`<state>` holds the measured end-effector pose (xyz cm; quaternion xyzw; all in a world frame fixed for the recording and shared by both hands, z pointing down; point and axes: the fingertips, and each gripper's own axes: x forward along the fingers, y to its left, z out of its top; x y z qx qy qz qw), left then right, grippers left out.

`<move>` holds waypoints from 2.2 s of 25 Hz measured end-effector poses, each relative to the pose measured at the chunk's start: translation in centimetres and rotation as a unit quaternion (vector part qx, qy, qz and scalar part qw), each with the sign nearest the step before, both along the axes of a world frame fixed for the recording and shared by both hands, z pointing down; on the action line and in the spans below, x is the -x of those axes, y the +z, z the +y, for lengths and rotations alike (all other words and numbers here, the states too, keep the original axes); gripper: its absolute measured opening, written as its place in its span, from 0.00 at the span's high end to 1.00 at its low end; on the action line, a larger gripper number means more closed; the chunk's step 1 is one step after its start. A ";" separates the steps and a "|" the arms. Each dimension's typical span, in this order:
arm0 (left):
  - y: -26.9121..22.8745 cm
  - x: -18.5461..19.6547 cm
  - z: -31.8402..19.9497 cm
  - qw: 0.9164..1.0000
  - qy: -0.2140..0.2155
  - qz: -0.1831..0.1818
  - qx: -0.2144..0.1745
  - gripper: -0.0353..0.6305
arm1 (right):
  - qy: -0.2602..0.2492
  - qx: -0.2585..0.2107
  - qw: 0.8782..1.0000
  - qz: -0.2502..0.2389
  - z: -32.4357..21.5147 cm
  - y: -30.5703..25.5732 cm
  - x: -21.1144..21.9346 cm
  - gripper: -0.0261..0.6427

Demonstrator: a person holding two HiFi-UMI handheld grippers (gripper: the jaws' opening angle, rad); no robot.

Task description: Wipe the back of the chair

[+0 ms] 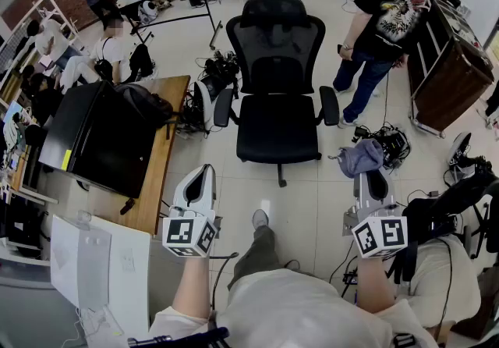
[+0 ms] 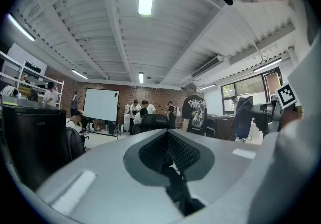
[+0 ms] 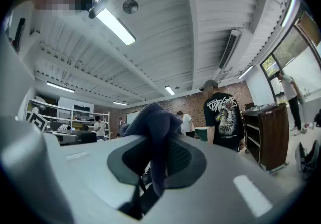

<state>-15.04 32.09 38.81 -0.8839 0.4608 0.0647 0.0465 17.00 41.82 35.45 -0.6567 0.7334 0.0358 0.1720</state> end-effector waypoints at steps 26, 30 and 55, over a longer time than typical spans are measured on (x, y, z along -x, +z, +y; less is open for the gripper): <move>-1.9 -8.1 -47.4 0.997 0.017 -0.023 0.066 0.86 | -0.007 0.118 0.992 0.033 -67.3 3.0 1.2 0.89; -0.2 -7.4 -50.5 0.994 0.003 -0.016 0.103 0.86 | -0.037 0.151 0.986 0.067 -81.5 5.1 5.8 0.89; 4.6 -12.6 -60.5 0.989 0.064 -0.015 0.129 0.86 | 0.096 0.201 0.973 0.066 -81.6 9.2 -12.4 0.90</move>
